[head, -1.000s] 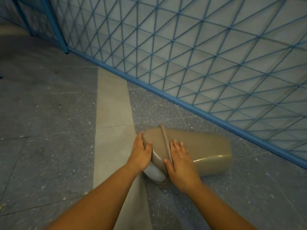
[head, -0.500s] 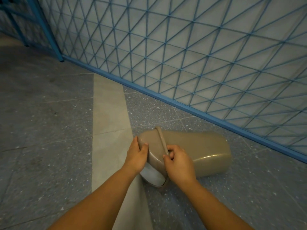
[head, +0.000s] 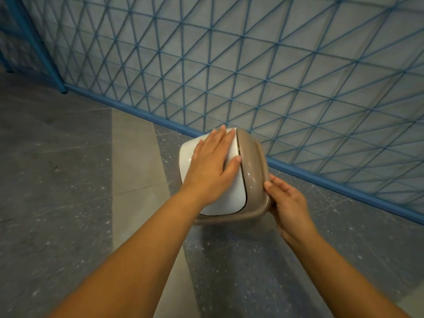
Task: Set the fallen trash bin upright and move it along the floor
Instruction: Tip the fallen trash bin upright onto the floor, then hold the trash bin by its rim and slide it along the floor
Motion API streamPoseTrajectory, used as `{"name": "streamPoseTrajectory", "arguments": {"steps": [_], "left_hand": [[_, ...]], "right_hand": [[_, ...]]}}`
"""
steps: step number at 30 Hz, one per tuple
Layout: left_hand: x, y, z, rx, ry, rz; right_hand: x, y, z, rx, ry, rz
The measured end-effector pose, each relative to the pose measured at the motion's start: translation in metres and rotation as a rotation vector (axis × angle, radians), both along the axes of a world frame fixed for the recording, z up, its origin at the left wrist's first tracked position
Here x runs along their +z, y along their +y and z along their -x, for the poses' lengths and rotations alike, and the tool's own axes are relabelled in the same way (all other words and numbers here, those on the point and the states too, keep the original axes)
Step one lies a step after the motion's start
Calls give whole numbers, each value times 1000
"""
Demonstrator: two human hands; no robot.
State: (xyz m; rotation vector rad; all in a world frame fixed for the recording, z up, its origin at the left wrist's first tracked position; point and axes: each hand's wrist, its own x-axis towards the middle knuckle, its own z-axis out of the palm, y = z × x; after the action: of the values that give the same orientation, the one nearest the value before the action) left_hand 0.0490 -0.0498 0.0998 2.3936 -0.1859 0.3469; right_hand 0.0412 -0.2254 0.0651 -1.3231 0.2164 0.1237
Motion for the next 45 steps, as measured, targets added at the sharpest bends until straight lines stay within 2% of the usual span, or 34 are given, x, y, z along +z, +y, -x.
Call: {"name": "streamPoseTrajectory", "arguments": {"steps": [9,17,25,27,29,32,35,38,45], "left_hand": [[3,-62,-27,-194,-31,-273],[0,-117,-39,-312,-79,-479],[-3,-128,-48,-350,-107,-518],[1,-125,-45,-363,-80,-447],[1,-116,-41,-295,-31,-267],[-9,-91,-31,18,36,146],[-26,-62,-21,282,301,559],[-40,-43,-16,332,512,683],[-44,-25,-17,381,657,916]], "right_hand": [[-14,-49,7,-92,45,-165],[-19,-79,14,-192,142,-170],[-25,-83,15,-228,209,-153],[-26,-83,16,-225,208,-157],[-27,-84,16,-228,216,-157],[-28,-84,18,-239,235,-148],[-27,-84,19,-226,231,-159],[-25,-85,20,-221,237,-163],[-22,-85,22,-212,246,-180]]}}
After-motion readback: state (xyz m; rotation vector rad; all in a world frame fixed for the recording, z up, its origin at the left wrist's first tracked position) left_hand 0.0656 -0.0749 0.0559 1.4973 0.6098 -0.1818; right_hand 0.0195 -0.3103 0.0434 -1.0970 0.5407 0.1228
